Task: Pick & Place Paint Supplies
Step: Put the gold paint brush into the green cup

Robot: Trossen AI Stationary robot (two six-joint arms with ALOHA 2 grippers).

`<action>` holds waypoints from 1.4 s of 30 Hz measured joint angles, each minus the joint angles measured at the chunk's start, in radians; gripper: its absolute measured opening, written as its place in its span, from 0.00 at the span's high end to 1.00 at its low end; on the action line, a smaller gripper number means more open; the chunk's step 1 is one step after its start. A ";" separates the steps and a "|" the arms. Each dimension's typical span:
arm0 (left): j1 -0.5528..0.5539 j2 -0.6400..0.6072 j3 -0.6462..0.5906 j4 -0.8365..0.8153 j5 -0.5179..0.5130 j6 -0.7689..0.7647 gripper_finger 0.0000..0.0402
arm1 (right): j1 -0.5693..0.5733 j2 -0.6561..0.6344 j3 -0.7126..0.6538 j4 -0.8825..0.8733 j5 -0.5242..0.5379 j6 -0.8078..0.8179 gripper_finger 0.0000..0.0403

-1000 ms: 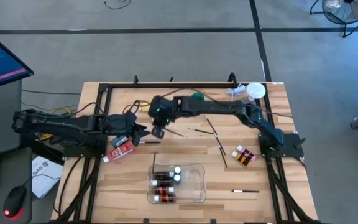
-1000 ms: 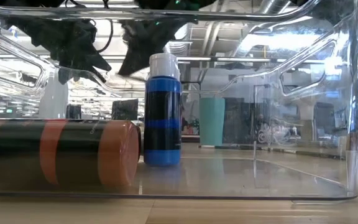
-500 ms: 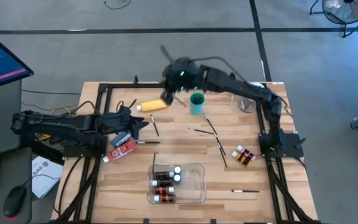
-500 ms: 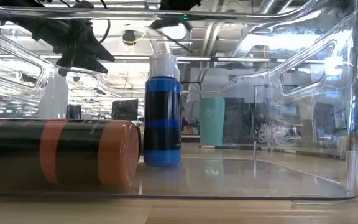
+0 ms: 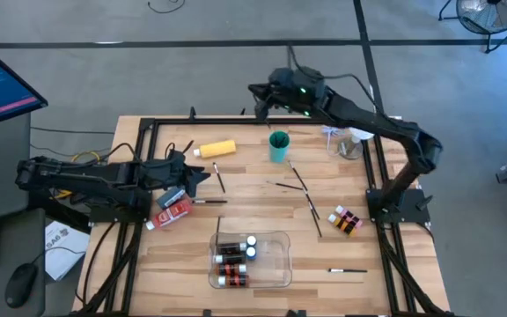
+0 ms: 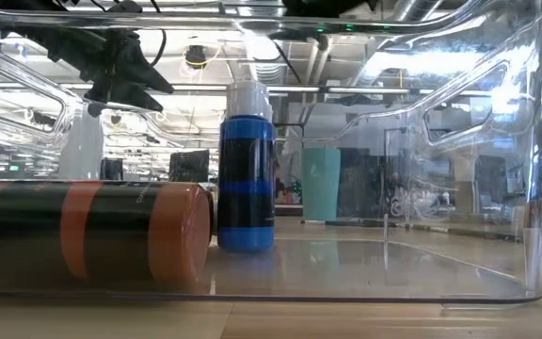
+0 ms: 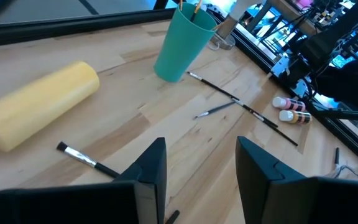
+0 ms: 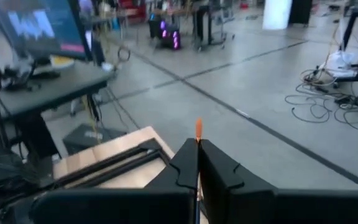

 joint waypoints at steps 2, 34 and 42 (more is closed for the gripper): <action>0.000 0.000 0.000 -0.001 0.000 -0.002 0.75 | -0.016 -0.062 -0.143 0.114 0.000 0.042 1.00; 0.019 0.000 -0.001 -0.007 0.132 -0.161 0.75 | -0.021 -0.027 -0.929 1.154 0.341 0.120 1.00; 0.054 0.000 -0.001 -0.009 0.132 -0.156 0.75 | 0.015 -0.006 -0.924 1.178 0.341 0.120 1.00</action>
